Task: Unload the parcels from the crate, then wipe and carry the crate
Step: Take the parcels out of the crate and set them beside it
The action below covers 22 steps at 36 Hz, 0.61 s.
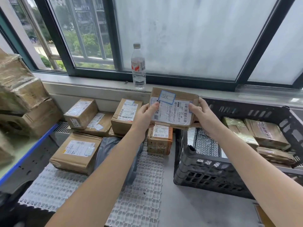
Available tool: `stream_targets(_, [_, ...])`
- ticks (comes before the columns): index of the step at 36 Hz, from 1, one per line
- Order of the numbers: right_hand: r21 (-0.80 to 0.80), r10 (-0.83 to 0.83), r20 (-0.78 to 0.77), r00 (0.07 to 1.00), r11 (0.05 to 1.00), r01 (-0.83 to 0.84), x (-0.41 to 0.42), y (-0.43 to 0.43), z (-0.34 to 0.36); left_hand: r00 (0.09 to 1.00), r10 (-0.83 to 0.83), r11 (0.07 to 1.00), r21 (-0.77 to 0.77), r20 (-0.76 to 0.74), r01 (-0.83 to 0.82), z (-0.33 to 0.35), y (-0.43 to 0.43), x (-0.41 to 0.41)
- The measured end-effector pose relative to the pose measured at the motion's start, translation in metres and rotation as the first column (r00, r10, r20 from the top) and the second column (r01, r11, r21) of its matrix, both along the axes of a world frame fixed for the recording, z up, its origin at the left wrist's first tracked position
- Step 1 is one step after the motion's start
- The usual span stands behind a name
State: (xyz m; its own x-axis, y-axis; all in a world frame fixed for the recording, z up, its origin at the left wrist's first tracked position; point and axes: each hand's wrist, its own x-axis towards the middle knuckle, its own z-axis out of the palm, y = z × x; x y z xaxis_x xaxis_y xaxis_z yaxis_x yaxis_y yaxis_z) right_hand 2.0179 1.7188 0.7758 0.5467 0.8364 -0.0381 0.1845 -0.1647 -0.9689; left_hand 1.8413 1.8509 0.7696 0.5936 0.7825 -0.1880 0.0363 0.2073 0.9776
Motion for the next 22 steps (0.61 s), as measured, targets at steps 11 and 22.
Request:
stream_targets(11, [0.016,0.01,-0.01,1.0,1.0,-0.01,-0.011,-0.036,-0.002,0.997,0.076,0.995,0.073,-0.025,-0.074,-0.002,-0.037,-0.006])
stream_targets(22, [0.011,0.025,-0.041,0.999,1.0,-0.024,-0.025,-0.059,-0.005,0.987,0.162,0.986,-0.031,-0.015,-0.163,-0.006,-0.073,-0.026])
